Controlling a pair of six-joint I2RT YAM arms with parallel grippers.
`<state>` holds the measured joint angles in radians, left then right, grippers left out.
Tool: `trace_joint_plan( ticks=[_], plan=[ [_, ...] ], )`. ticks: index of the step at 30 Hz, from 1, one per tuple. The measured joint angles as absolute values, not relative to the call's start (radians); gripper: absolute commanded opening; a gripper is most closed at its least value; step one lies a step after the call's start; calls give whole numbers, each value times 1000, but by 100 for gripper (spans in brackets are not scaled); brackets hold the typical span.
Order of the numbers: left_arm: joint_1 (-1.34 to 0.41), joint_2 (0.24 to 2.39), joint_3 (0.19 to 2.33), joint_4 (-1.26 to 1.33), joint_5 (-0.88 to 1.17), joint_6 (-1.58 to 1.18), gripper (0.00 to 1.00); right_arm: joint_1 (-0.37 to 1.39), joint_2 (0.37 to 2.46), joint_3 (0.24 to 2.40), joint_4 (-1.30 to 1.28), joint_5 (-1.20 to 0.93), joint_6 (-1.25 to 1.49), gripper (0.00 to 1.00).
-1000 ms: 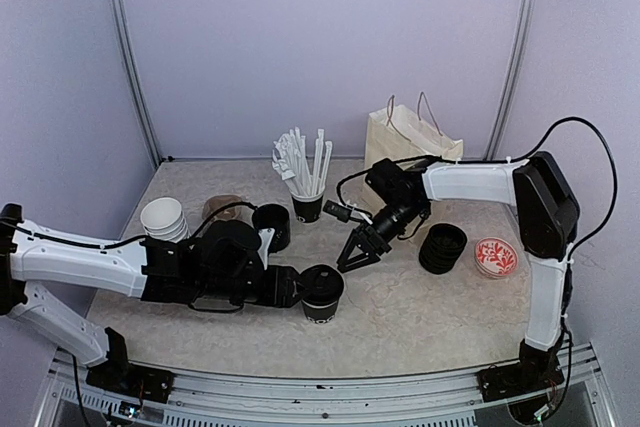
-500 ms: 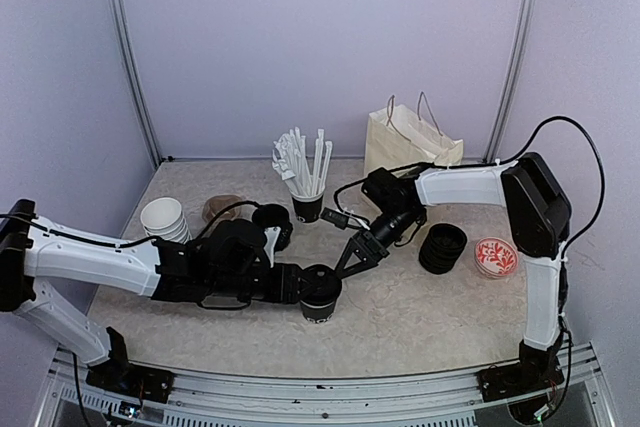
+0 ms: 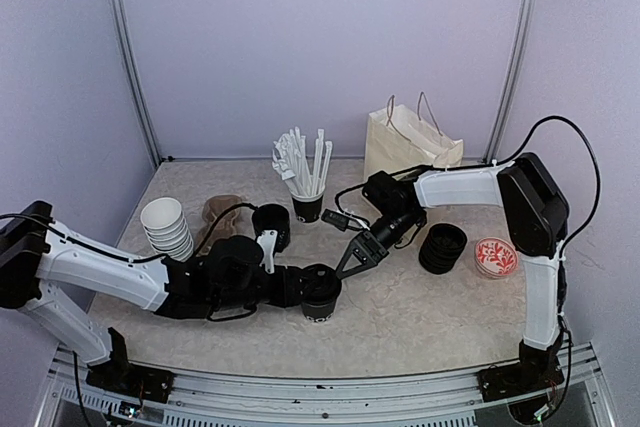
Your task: Pack the takeout coffee
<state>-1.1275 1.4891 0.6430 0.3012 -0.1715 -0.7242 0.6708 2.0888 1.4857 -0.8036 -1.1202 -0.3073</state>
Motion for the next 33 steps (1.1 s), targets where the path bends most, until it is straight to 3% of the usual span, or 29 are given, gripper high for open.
trace_joint_plan(
  ticks=[11,21,23,24,28,31,33],
  plan=[
    [-1145,1471,738,146,-213,-610,61,672,2071,1486,-819,-1082,-357,55],
    [-1148,1441,903,-55,-271,-412,69,661,1952,1488,-838,-975,-419,59],
    [-1148,1429,939,-70,-297,-354,78,659,1927,1488,-842,-950,-436,59],
    [-1148,1422,958,-77,-311,-323,95,659,1911,1488,-842,-937,-445,59],
    [-1143,1390,1030,-66,-396,-199,99,658,1832,1498,-837,-881,-470,59],
    [-1103,1358,1078,-44,-448,-146,99,657,1760,1529,-813,-822,-475,72],
    [-1035,1355,1142,-27,-475,-125,99,656,1718,1560,-786,-791,-467,98]
  ],
)
